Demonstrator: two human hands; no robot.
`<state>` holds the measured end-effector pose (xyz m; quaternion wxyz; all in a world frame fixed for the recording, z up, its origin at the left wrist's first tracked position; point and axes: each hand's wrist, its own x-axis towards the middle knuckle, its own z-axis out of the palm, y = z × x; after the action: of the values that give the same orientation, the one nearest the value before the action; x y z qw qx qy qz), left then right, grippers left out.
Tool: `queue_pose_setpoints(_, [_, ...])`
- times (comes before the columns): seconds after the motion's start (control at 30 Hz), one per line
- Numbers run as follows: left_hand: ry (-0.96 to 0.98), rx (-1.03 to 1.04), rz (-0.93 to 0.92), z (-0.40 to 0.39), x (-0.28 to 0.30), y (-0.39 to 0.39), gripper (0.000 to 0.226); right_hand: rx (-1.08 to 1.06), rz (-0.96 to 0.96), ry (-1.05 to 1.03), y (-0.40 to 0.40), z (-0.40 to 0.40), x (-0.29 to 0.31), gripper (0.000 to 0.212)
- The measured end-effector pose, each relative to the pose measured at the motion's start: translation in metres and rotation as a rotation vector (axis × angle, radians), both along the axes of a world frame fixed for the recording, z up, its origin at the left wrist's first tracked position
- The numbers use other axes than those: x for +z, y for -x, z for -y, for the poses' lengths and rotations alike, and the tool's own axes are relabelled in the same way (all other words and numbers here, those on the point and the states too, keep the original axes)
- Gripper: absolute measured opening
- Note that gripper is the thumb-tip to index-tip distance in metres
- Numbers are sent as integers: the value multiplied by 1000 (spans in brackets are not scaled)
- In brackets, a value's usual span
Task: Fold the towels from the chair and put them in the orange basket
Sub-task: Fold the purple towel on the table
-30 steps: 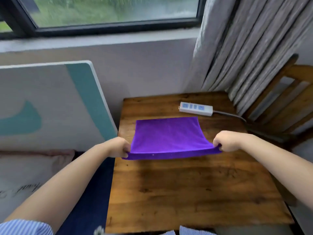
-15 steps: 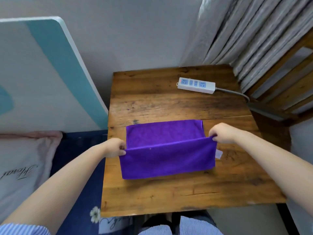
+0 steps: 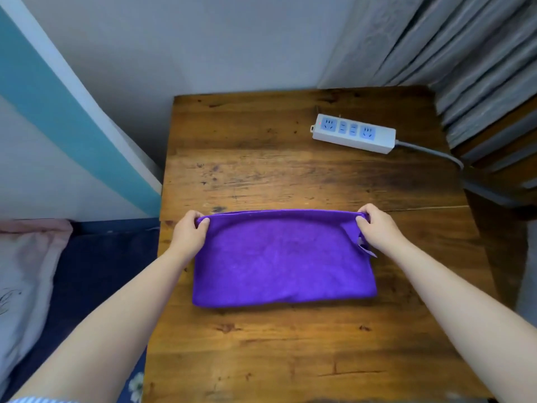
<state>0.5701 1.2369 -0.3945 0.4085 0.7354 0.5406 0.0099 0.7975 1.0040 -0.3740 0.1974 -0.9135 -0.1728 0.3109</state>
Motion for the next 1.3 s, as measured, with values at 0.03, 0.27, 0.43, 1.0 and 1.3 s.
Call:
queue_pose_setpoints(0.03, [-1, 24, -10, -1, -6, -2, 9, -2, 17, 28, -2, -2, -5, 15])
queue_pose_setpoints(0.27, [-87, 39, -116, -4, -18, -9, 23, 114, 223, 191, -13, -14, -20, 24])
queue_pose_setpoints(0.43, [-150, -12, -310, -12, -27, -11, 29, 57, 295, 225, -14, -28, -28, 31])
queue_pose_setpoints(1.0, [-413, -836, -388, 117, -44, -10, 62, 82, 406, 352, 79, 65, -44, 38])
queue_pose_setpoints(1.3, [-343, -886, -452, 123, -38, -10, 69, 49, 417, 335, 79, 76, -45, 40])
